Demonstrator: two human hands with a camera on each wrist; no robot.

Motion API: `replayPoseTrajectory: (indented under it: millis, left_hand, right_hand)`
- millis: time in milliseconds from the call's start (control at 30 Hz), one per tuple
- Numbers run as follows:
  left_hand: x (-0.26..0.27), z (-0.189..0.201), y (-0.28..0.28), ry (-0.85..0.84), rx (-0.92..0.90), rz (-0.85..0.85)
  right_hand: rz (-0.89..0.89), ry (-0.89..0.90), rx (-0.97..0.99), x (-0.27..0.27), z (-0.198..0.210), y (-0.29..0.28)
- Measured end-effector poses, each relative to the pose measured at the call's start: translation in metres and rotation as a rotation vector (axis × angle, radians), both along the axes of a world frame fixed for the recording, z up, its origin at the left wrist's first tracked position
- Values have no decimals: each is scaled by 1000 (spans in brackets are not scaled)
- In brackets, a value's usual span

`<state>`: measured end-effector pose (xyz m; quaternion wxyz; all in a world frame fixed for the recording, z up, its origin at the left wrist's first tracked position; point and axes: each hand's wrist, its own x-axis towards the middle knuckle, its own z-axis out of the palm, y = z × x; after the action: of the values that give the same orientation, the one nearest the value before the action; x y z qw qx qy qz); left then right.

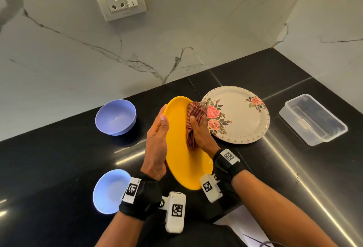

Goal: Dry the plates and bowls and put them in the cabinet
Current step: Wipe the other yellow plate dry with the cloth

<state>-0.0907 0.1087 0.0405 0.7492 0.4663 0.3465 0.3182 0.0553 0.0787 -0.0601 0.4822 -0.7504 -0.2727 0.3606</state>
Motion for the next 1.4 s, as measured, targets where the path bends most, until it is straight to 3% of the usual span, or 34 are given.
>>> replayPoseTrajectory:
  millis: [533,633,733,933,1167,1300,1400]
  left_hand:
    - [-1,2,-6,8,-24,38]
    - [2,1,-4,-7,-57,60]
    - [7,-6,-3,87,-120,57]
    - [10,-13,-5,185,-171,75]
    - [5,-2,-7,67,-82,110]
    - [-1,-2,-1,51,-63,75]
    - [-2,-2,-1,63,-12,59]
  right_hand:
    - [30,67,-71,-6,6,-3]
    - [134,22,39,-30,28,-7]
    - [298,-72,125,-64,52,-15]
    - [375,-39,187,-78,50,-27]
    - [285,-164,174,-58,30,-26]
    - [123,-21,44,-22,8,-25]
    - [153,-64,-112,4,-10,-30]
